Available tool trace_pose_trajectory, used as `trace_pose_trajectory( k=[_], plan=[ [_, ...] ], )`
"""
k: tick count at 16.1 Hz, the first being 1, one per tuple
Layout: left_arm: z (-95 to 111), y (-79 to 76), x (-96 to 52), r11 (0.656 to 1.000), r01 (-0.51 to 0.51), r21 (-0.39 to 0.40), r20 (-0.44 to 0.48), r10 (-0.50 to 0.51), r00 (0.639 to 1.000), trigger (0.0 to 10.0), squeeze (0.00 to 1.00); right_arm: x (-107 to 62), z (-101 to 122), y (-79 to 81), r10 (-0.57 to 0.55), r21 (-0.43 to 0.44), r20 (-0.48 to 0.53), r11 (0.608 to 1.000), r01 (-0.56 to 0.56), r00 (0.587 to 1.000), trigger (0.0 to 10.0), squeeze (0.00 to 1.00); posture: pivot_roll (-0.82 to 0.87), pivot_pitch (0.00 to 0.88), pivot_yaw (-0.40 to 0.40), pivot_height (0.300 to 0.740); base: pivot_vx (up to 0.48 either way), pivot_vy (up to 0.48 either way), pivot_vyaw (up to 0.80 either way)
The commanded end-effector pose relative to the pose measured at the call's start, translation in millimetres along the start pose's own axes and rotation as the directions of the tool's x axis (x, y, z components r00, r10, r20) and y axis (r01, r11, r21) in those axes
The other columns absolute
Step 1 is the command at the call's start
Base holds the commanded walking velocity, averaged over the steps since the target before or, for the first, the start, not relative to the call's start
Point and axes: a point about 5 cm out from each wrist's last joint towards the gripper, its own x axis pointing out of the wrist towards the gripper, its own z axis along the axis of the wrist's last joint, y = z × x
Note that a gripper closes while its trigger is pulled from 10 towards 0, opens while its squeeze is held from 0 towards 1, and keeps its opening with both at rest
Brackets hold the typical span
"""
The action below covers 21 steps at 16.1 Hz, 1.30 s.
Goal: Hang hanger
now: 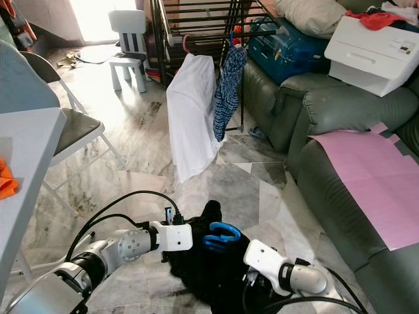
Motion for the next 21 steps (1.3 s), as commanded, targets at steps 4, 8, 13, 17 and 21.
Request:
trace_pose_trajectory(
  k=[4, 8, 13, 17, 21],
  plan=[
    [13, 11.9, 4.0, 0.999, -0.032, 0.037, 0.063, 0.03, 0.998, 0.0, 0.0, 3.1, -1, -6.7, -0.026, -0.008, 0.0, 1.0, 0.026, 1.0, 0.0, 0.0, -0.05, 0.0, 0.019, 0.74, 0.0, 0.0, 0.0],
    [14, 12.2, 4.8, 0.999, -0.032, 0.037, 0.065, 0.03, 0.997, 0.0, 0.0, 5.8, -4, -2.9, -0.029, -0.003, 0.001, 1.0, 0.029, 1.0, 0.0, 0.0, -0.06, 0.0, 0.024, 0.74, 0.0, 0.0, 0.0],
    [16, 12.5, 6.2, 0.999, -0.033, 0.033, 0.066, 0.031, 0.997, 0.0, 0.0, 8.3, -6, -0.3, -0.038, 0.008, 0.008, 0.999, 0.038, 0.999, 0.0, 0.0, -0.06, 0.0, 0.026, 0.74, 0.0, 0.0, 0.0],
    [16, 14.4, 6.4, 0.999, -0.039, 0.028, 0.064, 0.038, 0.997, 0.0, 0.0, 12.2, -7, 4.0, -0.034, 0.011, 0.008, 0.999, 0.034, 0.999, 0.0, 0.0, -0.06, 0.0, 0.027, 0.74, 0.0, 0.0, 0.0],
    [16, 15.0, 6.7, 0.999, -0.041, 0.009, 0.058, 0.04, 0.998, 0.0, 0.0, 16.8, -8, 5.3, -0.076, -0.012, -0.001, 0.997, 0.075, 0.997, 0.0, 0.0, -0.06, 0.0, 0.026, 0.74, 0.0, 0.0, 0.0]
  ],
)
